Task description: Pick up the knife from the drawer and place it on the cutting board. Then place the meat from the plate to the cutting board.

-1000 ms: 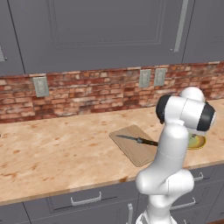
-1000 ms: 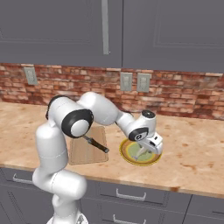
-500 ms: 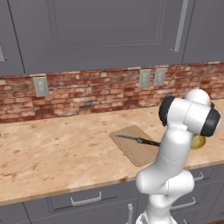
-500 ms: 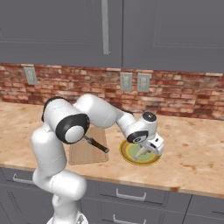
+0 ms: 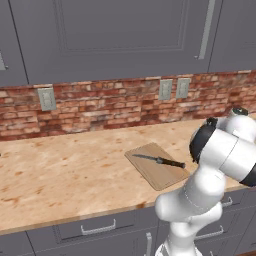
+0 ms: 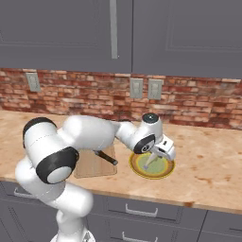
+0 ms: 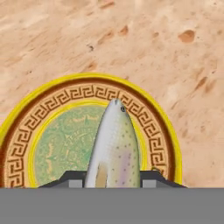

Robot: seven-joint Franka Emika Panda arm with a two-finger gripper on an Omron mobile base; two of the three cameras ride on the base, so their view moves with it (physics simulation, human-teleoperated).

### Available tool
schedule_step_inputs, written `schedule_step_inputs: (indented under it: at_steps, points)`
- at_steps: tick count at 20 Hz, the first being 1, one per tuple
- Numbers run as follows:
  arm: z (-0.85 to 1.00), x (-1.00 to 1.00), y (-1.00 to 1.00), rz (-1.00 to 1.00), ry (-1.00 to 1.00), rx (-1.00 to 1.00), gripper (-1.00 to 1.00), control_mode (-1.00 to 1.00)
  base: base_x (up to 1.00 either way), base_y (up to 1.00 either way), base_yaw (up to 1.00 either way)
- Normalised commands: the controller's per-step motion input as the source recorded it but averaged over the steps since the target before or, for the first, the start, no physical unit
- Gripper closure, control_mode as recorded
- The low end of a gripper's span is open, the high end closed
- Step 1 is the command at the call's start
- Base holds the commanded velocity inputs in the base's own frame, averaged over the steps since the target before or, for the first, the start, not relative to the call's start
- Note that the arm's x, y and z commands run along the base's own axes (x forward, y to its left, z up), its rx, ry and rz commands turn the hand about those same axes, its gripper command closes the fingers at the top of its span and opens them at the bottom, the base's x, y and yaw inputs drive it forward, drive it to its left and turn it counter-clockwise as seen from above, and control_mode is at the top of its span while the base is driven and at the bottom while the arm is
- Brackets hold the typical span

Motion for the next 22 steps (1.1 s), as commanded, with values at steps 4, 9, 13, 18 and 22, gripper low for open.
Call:
schedule_step_inputs:
  at_steps: [4,9,13,18,22]
  points:
    - [0.7,-0.05,0.31,0.06,0.01,-0.05,1.0,-1.0,0.0,0.0,0.0]
    - [0.48,-0.04,0.25,0.11,0.16,0.0,1.0,-1.0,0.0,0.0,0.0]
    - [0.36,-0.03,0.19,0.11,0.29,0.04,1.0,-1.0,0.0,0.0,0.0]
    - [0.24,-0.03,0.47,0.12,0.29,0.08,1.0,-1.0,0.0,0.0,0.0]
    - [0.01,-0.21,0.62,0.11,0.15,0.1,1.0,-1.0,0.0,0.0,0.0]
